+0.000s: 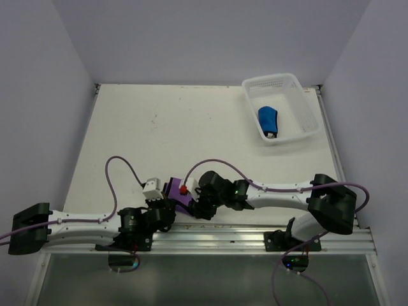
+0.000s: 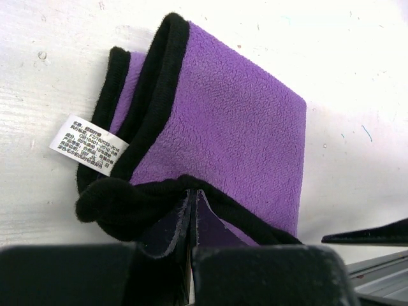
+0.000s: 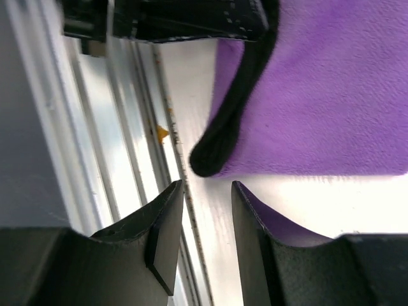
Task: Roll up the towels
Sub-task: Roll the towel
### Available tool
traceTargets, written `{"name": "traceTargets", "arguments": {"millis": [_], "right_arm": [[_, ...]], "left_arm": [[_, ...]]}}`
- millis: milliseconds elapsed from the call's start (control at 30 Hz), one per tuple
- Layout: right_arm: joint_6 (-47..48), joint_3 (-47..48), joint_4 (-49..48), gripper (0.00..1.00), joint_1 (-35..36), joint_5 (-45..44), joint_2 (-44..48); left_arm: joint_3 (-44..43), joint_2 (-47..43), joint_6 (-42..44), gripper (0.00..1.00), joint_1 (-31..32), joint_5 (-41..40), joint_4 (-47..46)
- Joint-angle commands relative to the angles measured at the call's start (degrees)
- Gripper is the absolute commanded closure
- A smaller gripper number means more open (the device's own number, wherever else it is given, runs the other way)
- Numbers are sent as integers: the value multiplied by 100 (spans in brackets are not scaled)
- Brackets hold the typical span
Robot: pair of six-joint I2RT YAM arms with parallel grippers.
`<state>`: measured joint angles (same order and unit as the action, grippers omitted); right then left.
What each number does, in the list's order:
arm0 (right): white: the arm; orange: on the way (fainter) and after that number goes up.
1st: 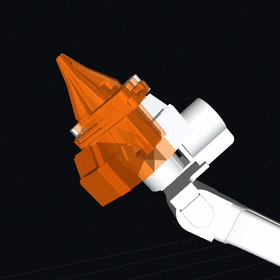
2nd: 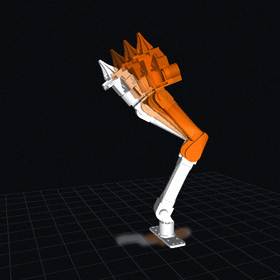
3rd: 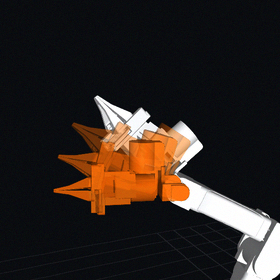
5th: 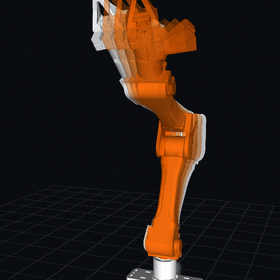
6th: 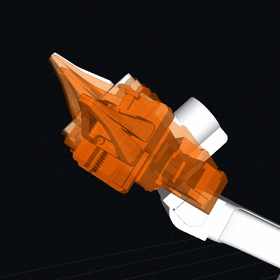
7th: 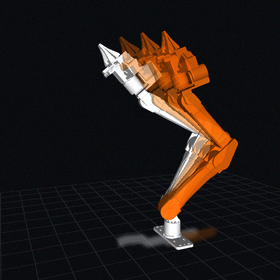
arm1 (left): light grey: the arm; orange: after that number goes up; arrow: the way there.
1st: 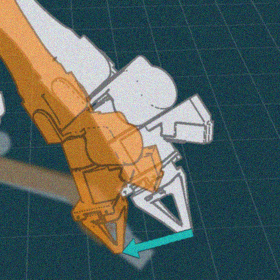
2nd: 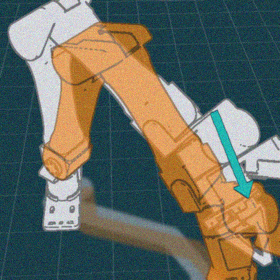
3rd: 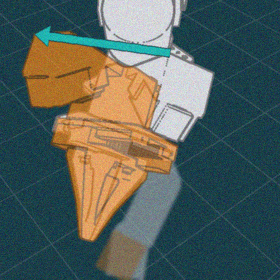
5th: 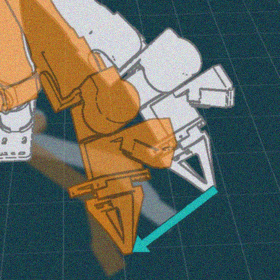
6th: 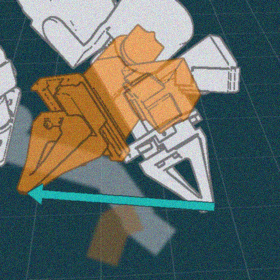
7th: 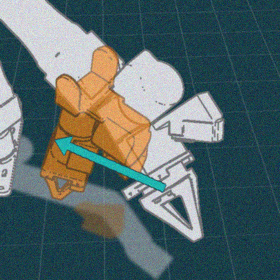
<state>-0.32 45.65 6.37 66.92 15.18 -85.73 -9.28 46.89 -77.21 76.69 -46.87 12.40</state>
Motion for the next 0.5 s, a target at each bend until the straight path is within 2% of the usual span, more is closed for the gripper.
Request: {"name": "traceTargets", "arguments": {"millis": [0, 133, 467], "right_arm": [[120, -21, -382, 60, 50, -612, 92], [93, -30, -558, 60, 94, -946, 22], [76, 129, -795, 59, 111, -349, -409]], "left_arm": [[-127, 39, -40, 100, 31, -94, 298], [-162, 57, -31, 100, 31, -76, 315], [-188, -49, -5, 100, 31, -85, 403]]}}
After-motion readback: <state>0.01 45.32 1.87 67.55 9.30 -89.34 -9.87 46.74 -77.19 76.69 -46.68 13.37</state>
